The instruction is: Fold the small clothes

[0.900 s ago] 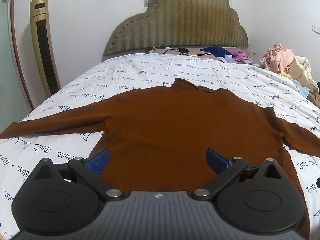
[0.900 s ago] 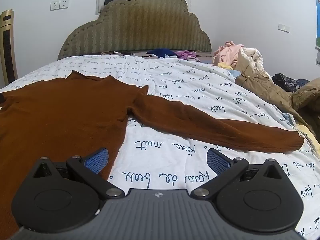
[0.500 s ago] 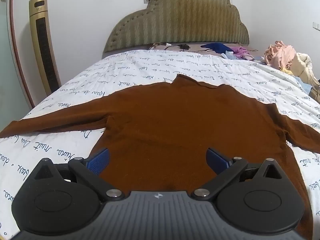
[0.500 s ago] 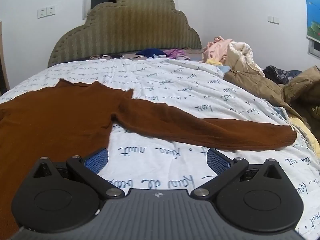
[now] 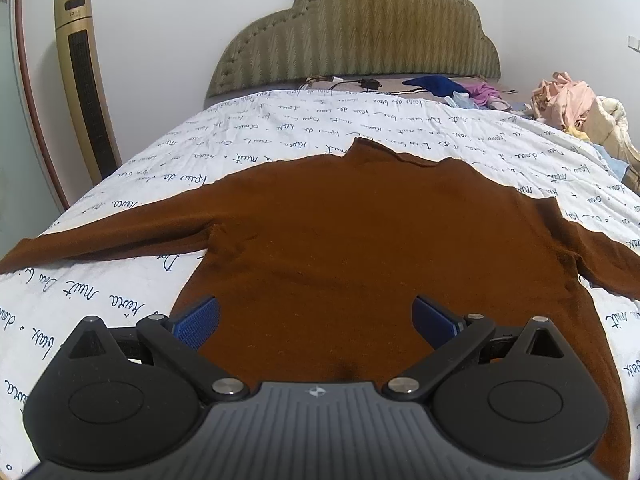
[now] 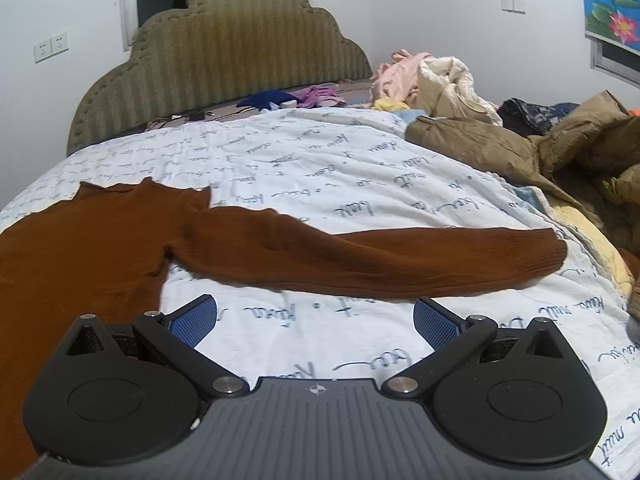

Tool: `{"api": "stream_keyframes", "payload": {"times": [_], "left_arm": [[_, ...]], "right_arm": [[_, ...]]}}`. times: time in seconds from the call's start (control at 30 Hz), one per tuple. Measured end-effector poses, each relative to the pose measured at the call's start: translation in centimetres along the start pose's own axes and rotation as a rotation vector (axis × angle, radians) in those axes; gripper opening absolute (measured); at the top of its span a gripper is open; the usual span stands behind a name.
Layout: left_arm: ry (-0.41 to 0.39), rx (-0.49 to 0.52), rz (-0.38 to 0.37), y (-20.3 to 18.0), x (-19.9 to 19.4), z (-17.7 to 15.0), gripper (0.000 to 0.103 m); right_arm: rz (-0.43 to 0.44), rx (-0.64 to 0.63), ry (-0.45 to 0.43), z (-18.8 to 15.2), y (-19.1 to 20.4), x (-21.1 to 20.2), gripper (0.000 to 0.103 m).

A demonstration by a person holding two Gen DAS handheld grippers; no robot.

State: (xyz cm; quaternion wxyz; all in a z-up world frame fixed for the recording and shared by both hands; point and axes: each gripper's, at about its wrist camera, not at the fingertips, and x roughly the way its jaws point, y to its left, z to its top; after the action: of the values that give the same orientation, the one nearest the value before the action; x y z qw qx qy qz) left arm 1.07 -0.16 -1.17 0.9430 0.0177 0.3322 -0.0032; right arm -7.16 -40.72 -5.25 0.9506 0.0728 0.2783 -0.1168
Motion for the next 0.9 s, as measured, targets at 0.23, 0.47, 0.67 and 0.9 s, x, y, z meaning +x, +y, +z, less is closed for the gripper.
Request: {"api": "stream_keyframes", "payload": {"times": [0.23,0.47,0.67,0.9], "left_arm": [[0.021,0.018,0.002,-1.0,0.8,0.2,0.103],[0.028,0.04,0.004,-2.1,1.5,0.5,0.103],[0.042,0.044,-0.005,-3.3,1.5,0.4,0.103],[0.031,0.024,-0.057,-3.5,-0.2,0.4,0.103]], "right_arm": [[-0.006,0.082,0.012,0.6,-3.0,0.4,0.103],[-0.011,0.225,0.032,1.4,-6.8,1.6,0.103],[-0.017,0.17,0.023,1.4,-4.9,0.9,0.103],[0.033,0.041,-0.019,0.6,4.8,-1.8,0.103]]}}
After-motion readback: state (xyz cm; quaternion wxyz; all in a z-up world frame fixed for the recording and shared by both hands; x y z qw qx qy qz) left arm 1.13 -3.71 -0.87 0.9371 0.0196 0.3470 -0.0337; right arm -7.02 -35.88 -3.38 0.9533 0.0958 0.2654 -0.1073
